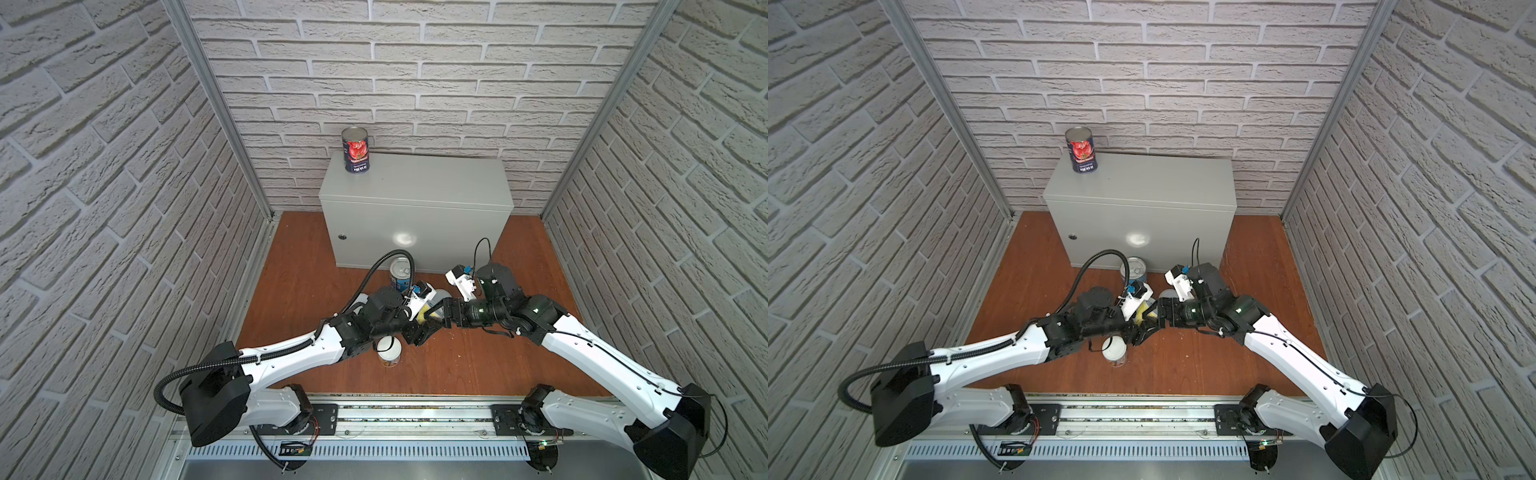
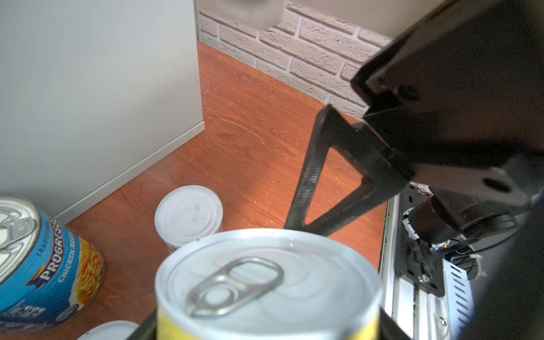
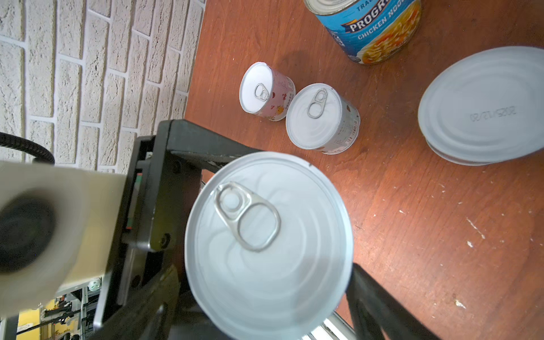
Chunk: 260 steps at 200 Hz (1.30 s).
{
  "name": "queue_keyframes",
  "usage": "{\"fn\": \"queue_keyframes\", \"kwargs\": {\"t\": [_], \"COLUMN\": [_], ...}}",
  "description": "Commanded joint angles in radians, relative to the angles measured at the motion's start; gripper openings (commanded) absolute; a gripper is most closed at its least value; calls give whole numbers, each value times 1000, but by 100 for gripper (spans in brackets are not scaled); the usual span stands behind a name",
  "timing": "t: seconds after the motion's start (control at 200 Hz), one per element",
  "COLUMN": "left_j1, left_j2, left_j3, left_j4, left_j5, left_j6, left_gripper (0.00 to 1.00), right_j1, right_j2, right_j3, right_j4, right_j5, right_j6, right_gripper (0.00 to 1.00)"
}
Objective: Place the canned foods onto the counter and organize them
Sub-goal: 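Open the right gripper and draw it back while the left gripper holds the can, then raise the yellow can over the cabinet top with the left gripper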
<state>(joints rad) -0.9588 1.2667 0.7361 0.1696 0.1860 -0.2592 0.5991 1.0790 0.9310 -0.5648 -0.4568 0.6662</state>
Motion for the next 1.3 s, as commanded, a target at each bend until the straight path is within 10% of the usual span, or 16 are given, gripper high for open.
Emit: {"fn": "queue_keyframes", "kwargs": {"t": [0.0,0.745,1.295], "left_j1": [23,35,64], "left_j2": [-10,-30,-134], "left_j3": [48,168,338], "left_j4": [86,-142,-371], "left_j5": [-47,-144,-268], "left_j6": [-14,-1,52], "left_gripper": [50,51,54], "right_j1": [8,10,10], "right_j2": [-46,-436,-384], "right_j3": [-26,-337,-364], "right_j4": [-18,119,153], "right_j5": [-5,179,255], "right_j6": [-21,-33,-102], "right_gripper": [89,94,96]}}
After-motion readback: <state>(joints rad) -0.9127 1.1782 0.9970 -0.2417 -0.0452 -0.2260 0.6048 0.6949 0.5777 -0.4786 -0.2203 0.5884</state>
